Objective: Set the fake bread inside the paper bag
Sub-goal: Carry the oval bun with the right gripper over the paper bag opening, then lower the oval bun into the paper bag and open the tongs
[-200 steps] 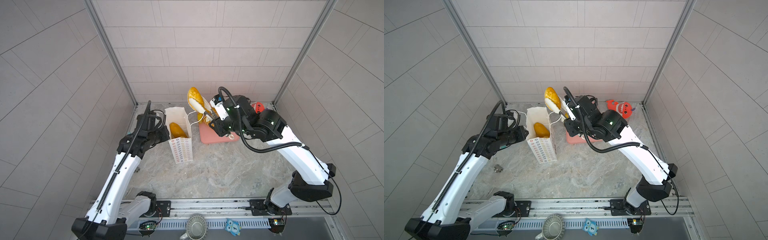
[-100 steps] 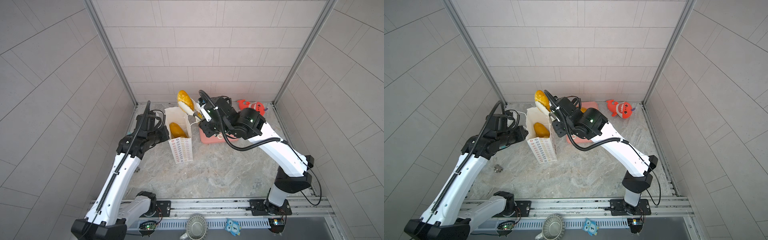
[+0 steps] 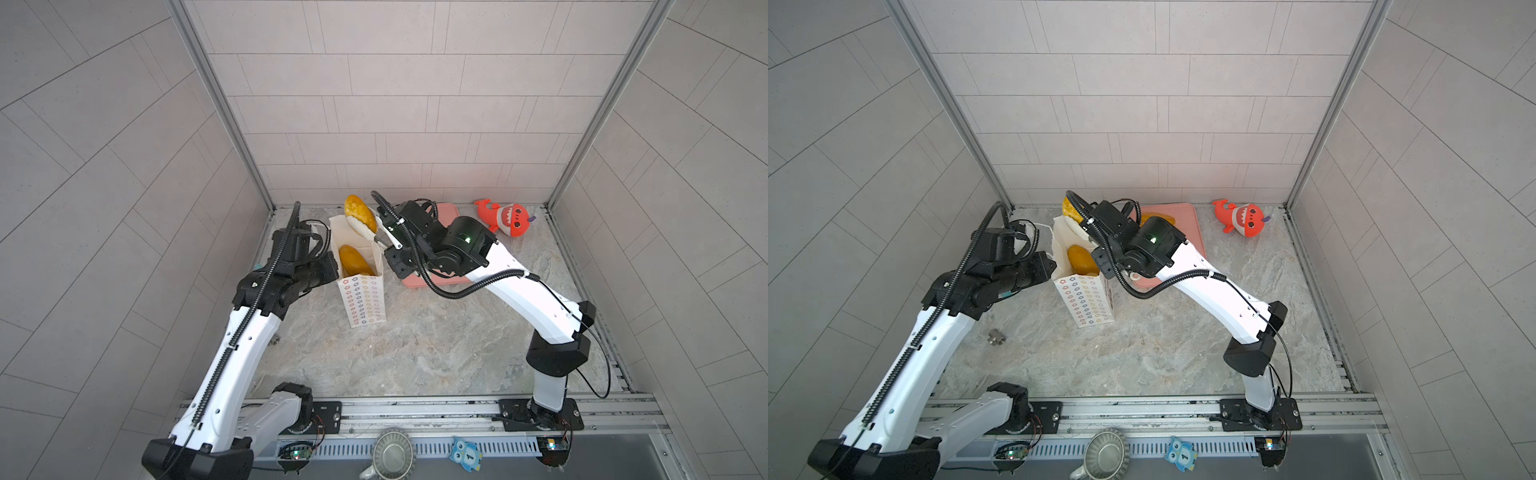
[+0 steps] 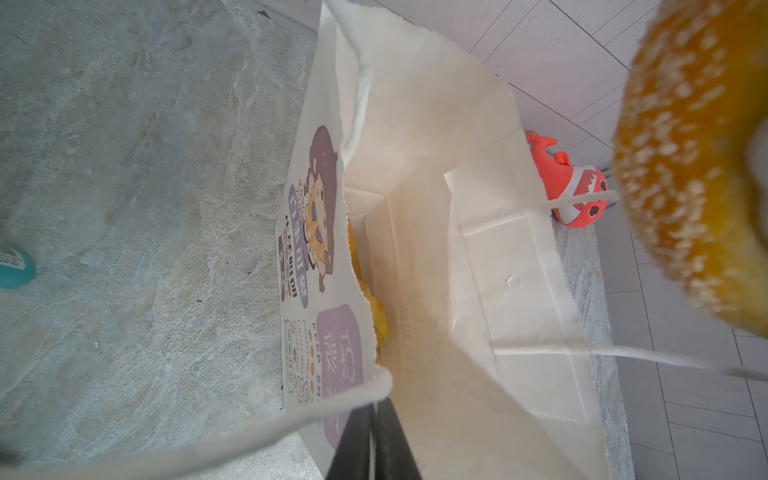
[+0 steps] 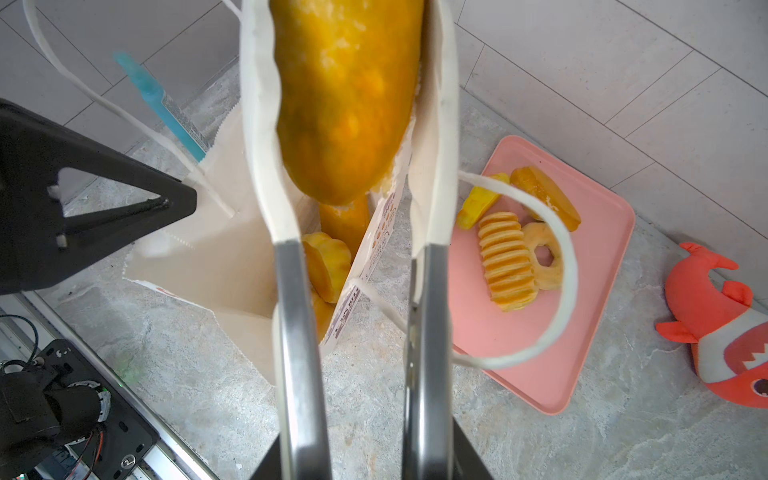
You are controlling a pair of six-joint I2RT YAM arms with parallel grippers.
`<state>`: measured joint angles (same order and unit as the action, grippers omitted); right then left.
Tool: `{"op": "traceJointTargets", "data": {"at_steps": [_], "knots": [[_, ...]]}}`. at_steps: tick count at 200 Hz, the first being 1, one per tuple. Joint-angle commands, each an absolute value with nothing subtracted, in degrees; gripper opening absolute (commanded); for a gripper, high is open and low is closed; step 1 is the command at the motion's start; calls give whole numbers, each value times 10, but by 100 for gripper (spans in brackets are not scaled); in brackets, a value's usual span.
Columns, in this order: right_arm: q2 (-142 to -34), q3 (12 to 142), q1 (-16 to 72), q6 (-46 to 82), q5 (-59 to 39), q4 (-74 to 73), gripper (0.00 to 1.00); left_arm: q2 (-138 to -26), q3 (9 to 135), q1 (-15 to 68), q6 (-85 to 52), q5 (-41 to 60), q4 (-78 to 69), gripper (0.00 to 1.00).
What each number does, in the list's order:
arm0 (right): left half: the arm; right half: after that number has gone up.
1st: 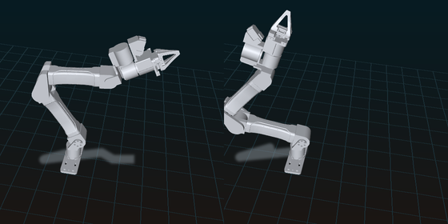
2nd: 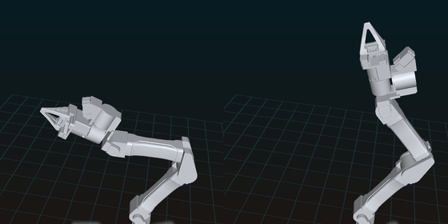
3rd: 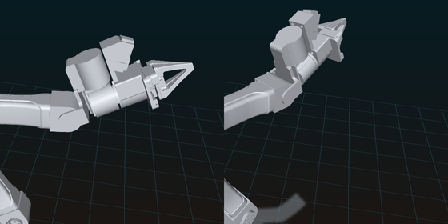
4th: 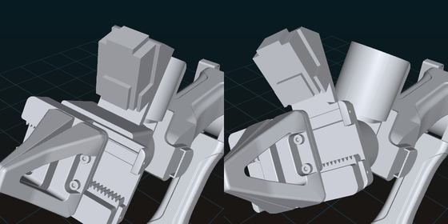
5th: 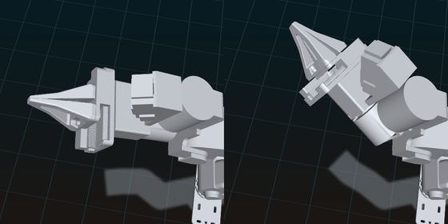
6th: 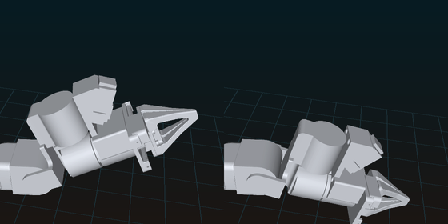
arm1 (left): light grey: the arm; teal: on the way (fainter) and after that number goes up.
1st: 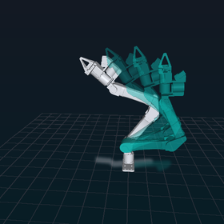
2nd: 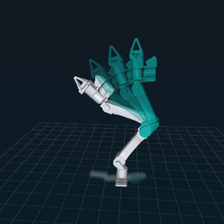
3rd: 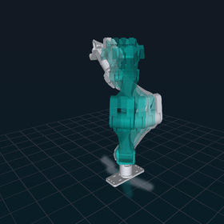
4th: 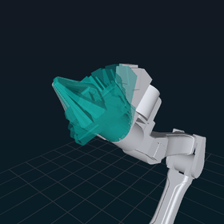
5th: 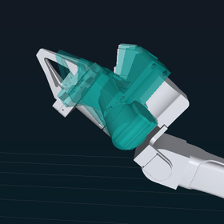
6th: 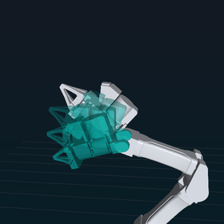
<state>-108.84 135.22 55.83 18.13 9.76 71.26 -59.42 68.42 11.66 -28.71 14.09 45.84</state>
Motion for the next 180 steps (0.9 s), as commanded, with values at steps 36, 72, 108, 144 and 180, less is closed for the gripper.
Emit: {"op": "traceJointTargets", "data": {"at_steps": [36, 72, 108, 144, 180], "knots": [[-1101, 1370, 563, 175, 116, 715, 42, -584, 680, 118, -288, 140, 455, 11], [-1107, 1370, 563, 174, 120, 718, 43, -585, 678, 118, -288, 140, 455, 11], [-1111, 1370, 563, 174, 120, 717, 43, -584, 677, 118, -287, 140, 456, 11], [-1110, 1370, 563, 174, 119, 717, 45, -583, 677, 118, -286, 141, 455, 11], [-1107, 1370, 563, 176, 118, 716, 48, -584, 679, 118, -287, 141, 456, 11]]}}
